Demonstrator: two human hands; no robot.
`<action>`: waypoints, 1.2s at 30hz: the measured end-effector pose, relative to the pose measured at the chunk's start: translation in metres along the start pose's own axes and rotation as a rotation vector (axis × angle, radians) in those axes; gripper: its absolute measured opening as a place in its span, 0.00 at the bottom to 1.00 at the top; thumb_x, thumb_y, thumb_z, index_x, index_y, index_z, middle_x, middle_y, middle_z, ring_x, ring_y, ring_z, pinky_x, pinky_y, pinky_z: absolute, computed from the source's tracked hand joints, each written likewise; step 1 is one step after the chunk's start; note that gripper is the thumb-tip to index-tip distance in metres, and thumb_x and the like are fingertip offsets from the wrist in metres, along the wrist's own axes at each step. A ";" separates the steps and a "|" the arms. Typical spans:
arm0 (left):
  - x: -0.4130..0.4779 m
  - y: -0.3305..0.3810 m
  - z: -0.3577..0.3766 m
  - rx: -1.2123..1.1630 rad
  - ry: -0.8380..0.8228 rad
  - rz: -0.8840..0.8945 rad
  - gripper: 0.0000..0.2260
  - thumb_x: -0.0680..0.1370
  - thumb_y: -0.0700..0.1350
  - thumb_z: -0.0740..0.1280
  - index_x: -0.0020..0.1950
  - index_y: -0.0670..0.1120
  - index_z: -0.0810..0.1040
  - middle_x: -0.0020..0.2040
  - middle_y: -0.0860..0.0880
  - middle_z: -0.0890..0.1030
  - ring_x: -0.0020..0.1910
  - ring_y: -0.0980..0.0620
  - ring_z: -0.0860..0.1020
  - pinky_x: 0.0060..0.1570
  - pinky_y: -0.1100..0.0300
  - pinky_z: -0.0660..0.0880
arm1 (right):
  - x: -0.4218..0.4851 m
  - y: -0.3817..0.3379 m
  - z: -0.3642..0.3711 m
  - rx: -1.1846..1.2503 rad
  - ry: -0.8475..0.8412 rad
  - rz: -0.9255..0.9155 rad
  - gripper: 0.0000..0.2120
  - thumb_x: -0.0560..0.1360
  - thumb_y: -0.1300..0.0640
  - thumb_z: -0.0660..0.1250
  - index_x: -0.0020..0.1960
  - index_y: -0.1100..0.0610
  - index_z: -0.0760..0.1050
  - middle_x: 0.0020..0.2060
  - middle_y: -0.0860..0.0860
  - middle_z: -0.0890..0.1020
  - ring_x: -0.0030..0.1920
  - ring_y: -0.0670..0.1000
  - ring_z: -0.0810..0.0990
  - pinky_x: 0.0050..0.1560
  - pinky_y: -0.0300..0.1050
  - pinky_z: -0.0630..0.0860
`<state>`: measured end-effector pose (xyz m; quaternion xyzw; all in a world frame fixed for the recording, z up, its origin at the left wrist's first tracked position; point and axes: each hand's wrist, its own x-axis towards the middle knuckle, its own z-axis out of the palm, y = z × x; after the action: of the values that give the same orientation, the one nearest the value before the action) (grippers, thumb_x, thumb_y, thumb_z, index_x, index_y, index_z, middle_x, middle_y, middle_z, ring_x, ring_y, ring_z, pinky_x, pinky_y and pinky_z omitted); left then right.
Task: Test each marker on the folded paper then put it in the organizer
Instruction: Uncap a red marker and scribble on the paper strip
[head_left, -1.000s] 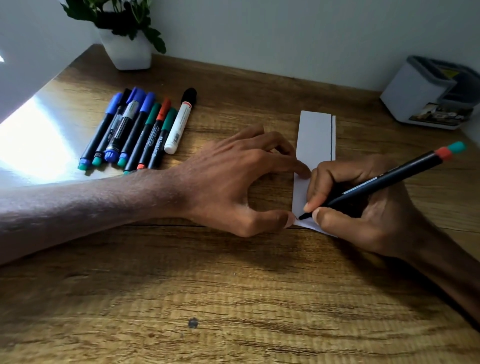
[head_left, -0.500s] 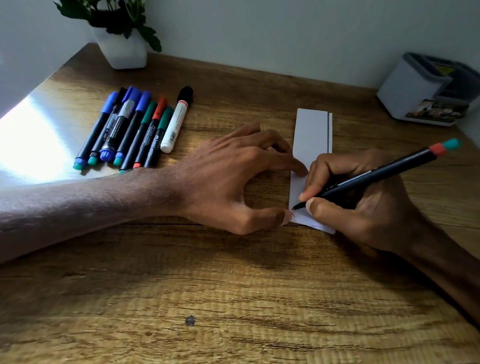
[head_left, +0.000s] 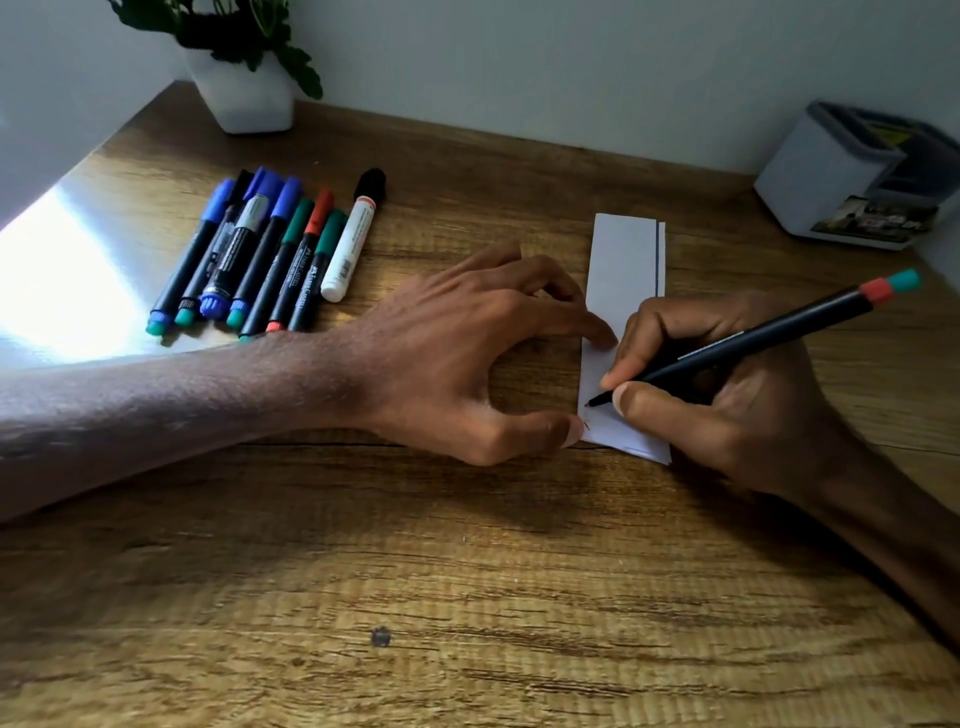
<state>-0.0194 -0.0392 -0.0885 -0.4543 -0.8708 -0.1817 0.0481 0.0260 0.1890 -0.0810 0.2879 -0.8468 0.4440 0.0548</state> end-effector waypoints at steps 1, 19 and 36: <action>0.000 0.000 0.000 0.001 -0.002 -0.002 0.33 0.73 0.69 0.63 0.76 0.59 0.69 0.71 0.56 0.71 0.63 0.59 0.65 0.48 0.60 0.74 | 0.000 0.000 0.000 -0.002 0.002 0.002 0.07 0.68 0.56 0.70 0.38 0.60 0.81 0.33 0.53 0.83 0.33 0.56 0.82 0.30 0.58 0.76; 0.000 0.000 0.000 -0.006 0.006 -0.010 0.32 0.73 0.69 0.64 0.76 0.59 0.69 0.71 0.56 0.71 0.63 0.59 0.66 0.46 0.62 0.73 | 0.003 0.000 0.001 -0.026 0.032 0.012 0.07 0.69 0.56 0.70 0.38 0.60 0.81 0.33 0.51 0.83 0.34 0.51 0.81 0.33 0.40 0.76; -0.001 0.002 0.000 0.019 0.023 -0.010 0.33 0.73 0.70 0.63 0.76 0.58 0.69 0.71 0.56 0.71 0.64 0.59 0.65 0.48 0.50 0.79 | -0.001 -0.005 0.000 0.036 -0.065 -0.035 0.06 0.67 0.57 0.71 0.36 0.60 0.80 0.32 0.49 0.82 0.31 0.51 0.80 0.27 0.50 0.76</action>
<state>-0.0173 -0.0393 -0.0884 -0.4471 -0.8743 -0.1787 0.0615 0.0293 0.1868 -0.0775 0.3178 -0.8348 0.4486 0.0297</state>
